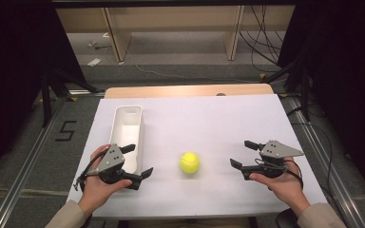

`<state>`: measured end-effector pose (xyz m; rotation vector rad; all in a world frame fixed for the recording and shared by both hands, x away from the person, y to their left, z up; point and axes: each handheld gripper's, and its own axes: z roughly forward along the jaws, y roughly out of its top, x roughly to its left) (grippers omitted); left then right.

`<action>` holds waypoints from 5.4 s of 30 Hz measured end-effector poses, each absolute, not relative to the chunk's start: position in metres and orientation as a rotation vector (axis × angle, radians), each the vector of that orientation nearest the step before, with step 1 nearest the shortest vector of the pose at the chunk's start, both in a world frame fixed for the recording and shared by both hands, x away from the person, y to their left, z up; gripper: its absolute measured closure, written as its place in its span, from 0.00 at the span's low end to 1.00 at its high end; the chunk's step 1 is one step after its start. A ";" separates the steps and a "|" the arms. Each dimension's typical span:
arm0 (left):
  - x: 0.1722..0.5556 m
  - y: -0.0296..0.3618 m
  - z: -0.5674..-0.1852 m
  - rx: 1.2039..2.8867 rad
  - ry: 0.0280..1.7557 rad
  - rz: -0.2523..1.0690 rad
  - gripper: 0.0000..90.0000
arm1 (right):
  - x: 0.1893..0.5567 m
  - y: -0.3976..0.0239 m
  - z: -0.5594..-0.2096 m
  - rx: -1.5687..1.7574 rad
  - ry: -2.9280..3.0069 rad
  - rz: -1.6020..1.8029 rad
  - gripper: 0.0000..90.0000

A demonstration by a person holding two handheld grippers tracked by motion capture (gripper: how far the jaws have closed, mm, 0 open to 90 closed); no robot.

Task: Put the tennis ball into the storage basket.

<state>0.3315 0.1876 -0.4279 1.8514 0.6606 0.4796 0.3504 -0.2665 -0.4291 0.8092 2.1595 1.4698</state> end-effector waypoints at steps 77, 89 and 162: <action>0.329 0.187 -0.426 1.841 0.650 0.479 0.01 | 0.401 -0.135 -0.476 0.627 2.549 1.357 0.09; 0.330 0.188 -0.426 1.844 0.649 0.478 0.01 | 0.405 -0.127 -0.483 0.614 2.596 1.334 0.16; 0.330 0.189 -0.426 1.836 0.648 0.479 0.02 | 0.414 -0.131 -0.447 0.641 2.452 1.487 0.30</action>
